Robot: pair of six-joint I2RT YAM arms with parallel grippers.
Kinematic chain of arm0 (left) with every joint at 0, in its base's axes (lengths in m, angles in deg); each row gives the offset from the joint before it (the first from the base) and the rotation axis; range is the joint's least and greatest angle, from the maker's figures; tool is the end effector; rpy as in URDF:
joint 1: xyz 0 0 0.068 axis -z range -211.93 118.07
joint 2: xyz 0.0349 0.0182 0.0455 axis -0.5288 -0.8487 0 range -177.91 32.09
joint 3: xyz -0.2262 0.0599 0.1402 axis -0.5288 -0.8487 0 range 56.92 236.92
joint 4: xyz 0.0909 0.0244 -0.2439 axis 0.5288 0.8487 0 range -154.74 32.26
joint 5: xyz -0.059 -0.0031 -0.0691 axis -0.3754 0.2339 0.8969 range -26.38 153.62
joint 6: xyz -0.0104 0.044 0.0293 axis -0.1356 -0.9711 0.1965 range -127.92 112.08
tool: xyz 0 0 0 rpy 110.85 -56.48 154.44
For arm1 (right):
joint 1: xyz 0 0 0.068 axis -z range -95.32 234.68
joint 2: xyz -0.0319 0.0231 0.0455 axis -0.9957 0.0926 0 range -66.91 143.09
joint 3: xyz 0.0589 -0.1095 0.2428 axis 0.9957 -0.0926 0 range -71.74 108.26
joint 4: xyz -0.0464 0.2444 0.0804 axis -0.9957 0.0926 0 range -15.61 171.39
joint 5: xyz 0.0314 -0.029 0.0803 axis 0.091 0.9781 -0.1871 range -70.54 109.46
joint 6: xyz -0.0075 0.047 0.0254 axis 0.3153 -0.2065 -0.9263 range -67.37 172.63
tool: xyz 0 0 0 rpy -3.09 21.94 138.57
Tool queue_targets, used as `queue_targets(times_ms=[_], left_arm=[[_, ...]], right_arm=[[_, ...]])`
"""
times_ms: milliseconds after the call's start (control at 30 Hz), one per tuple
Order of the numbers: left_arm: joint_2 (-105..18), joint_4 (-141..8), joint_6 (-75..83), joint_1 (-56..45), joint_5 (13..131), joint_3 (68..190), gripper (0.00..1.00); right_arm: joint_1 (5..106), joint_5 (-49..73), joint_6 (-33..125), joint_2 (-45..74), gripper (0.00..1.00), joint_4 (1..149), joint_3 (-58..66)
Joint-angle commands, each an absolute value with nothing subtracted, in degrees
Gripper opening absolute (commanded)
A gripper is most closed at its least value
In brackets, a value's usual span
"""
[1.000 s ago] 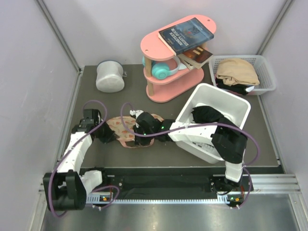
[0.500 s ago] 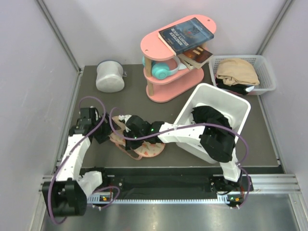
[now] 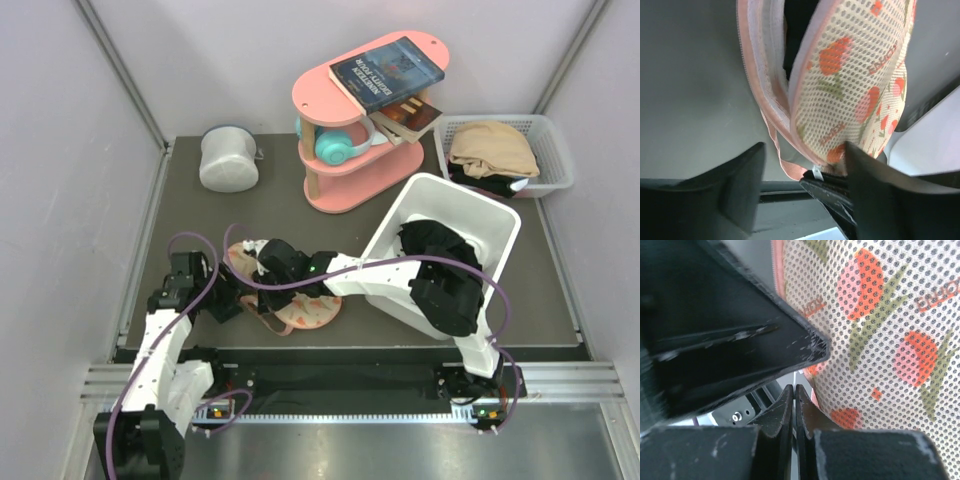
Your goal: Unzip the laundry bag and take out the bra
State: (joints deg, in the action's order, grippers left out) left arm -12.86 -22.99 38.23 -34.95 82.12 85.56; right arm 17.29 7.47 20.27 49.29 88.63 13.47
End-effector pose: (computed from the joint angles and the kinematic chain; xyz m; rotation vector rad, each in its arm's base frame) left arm 0.1426 -0.0037 0.1974 -0.9935 2.4690 -0.6823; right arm 0.1677 0.4220 0.1984 -0.8942 2.4573 0.9995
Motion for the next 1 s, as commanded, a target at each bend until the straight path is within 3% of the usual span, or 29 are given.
queue_targets(times_ms=[0, 133, 167, 333, 967], left_arm=[[-16.1, -29.1, 39.8, -35.3, 84.4, 84.7, 0.62], [-19.2, -33.3, 40.0, -35.3, 83.7, 85.0, 0.43], [-19.8, -33.5, 39.9, -35.3, 83.3, 85.3, 0.32], [-22.9, -34.8, 39.3, -35.3, 83.1, 86.5, 0.01], [-29.0, -34.4, 35.1, -35.3, 78.7, 91.2, 0.00]], right_arm=[[16.7, 6.4, 21.2, 49.5, 0.00, 87.4, 16.5], [16.7, 6.6, 21.2, 48.9, 0.00, 87.5, 16.2], [16.7, 6.6, 21.3, 48.8, 0.00, 87.6, 16.0], [16.7, 6.6, 21.3, 48.8, 0.00, 88.0, 15.8], [17.6, 9.5, 20.2, 41.4, 0.00, 88.4, 6.5]])
